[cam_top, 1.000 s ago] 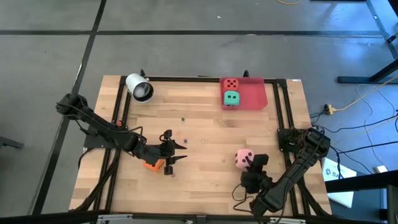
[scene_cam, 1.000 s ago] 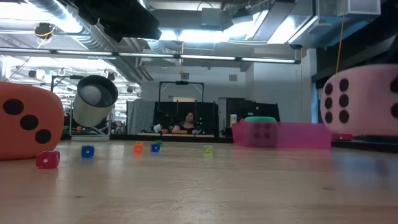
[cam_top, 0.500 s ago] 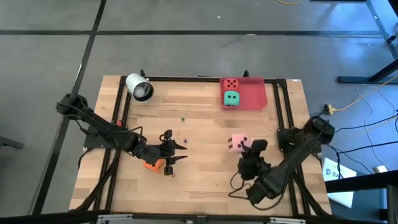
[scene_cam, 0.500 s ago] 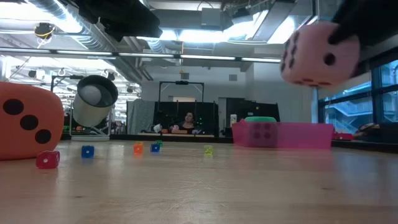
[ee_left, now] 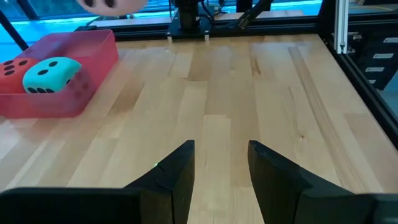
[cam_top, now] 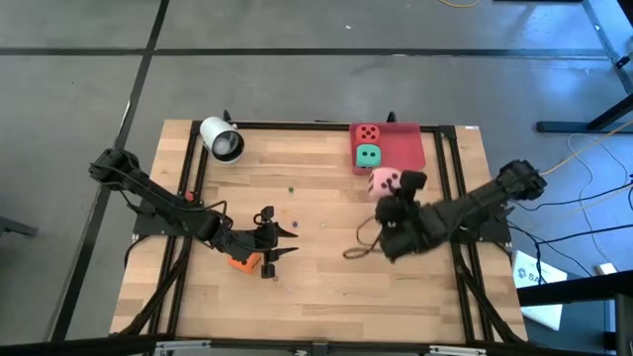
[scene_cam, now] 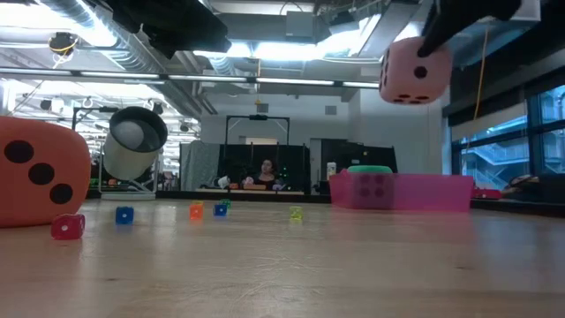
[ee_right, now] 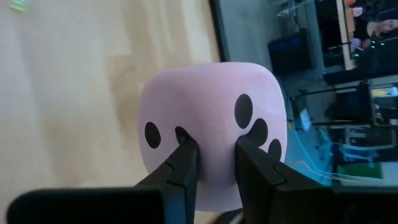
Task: Pick & Place Dice
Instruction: Put the large pink dice into the red bin
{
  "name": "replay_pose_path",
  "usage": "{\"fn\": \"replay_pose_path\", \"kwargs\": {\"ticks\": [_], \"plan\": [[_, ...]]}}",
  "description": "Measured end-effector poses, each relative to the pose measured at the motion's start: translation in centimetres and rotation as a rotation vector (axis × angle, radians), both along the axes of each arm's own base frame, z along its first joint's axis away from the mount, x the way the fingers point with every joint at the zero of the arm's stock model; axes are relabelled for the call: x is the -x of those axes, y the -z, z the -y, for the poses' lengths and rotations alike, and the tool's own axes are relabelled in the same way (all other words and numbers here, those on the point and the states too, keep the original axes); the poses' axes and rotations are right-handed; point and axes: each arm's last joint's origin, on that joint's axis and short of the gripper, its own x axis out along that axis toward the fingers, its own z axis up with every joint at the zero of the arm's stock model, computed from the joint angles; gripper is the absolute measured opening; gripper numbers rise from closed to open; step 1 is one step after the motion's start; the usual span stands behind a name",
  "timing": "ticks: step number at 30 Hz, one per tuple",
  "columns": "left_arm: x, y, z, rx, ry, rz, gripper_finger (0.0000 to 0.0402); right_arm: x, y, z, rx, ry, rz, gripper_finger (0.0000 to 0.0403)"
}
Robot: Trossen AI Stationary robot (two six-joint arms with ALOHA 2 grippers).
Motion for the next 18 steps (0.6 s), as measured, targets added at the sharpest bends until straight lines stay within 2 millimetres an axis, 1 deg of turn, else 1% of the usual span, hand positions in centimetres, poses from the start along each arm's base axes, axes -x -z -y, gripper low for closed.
{"fn": "replay_pose_path", "kwargs": {"ticks": [3, 8, 10, 14, 18], "plan": [[0.0, 0.0, 0.0, -0.001, -0.002, 0.000, 0.0143, -0.4, -0.5, 2.3, 0.031, 0.023, -0.050, 0.0071], [0.0, 0.0, -0.1, -0.019, -0.021, 0.003, 0.0143, -1.6, -0.6, 6.1, 0.076, 0.068, -0.124, 0.0068], [0.0, 0.0, -0.1, -0.026, -0.024, 0.004, 0.0143, -2.4, -0.6, 7.4, 0.075, 0.071, -0.128, 0.0050], [0.0, 0.0, -0.2, -0.039, -0.042, 0.007, 0.0143, -3.8, -0.7, 10.2, 0.058, 0.072, -0.118, 0.0049], [0.0, 0.0, -0.2, -0.053, -0.038, 0.005, 0.0143, -4.9, -0.7, 13.3, -0.031, 0.056, -0.089, 0.0045]]}}
